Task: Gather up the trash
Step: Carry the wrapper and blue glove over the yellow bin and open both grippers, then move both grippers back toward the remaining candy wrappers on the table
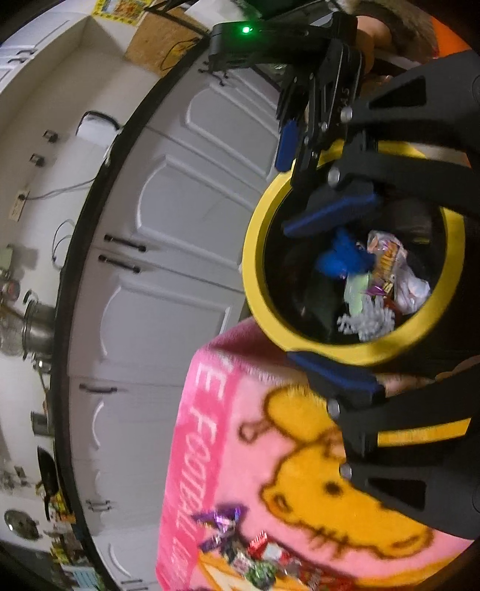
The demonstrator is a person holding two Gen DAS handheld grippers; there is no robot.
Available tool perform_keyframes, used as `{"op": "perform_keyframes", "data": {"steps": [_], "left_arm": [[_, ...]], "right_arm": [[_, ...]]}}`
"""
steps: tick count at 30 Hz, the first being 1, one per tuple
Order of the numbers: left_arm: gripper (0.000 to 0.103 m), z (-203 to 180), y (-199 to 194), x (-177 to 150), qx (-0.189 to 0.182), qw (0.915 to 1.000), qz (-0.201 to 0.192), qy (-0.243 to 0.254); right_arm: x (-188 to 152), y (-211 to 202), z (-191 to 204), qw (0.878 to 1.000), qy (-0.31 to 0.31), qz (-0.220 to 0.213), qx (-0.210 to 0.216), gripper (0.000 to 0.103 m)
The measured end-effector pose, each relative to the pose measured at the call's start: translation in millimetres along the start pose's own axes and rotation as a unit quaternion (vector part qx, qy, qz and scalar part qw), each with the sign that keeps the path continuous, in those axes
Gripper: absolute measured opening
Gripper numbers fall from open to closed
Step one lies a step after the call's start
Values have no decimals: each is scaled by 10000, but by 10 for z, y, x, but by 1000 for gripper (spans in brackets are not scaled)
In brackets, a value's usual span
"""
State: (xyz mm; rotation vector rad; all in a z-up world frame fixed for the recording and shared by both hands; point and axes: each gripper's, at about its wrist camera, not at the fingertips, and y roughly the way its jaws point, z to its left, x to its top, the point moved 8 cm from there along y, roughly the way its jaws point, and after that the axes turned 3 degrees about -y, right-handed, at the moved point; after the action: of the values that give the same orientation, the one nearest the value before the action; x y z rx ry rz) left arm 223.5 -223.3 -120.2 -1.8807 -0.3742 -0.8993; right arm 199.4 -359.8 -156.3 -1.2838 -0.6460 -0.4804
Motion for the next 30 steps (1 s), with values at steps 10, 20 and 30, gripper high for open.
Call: {"op": "perform_keyframes", "data": {"steps": [10,20,30], "left_arm": [[87,413,-401,190,364,9979,-452,-297],[89,883,-793,338,690,9921,-832,-635],[89,1442,-1183,425,1037,9835,-1155,-933]], "right_arm": [[256,-128,272,9995,-212,-201,123,50],[551,-131,940,9956,-723,-297,512,51],[777,-39,1474,9900,-1124,-330,784,51]]}}
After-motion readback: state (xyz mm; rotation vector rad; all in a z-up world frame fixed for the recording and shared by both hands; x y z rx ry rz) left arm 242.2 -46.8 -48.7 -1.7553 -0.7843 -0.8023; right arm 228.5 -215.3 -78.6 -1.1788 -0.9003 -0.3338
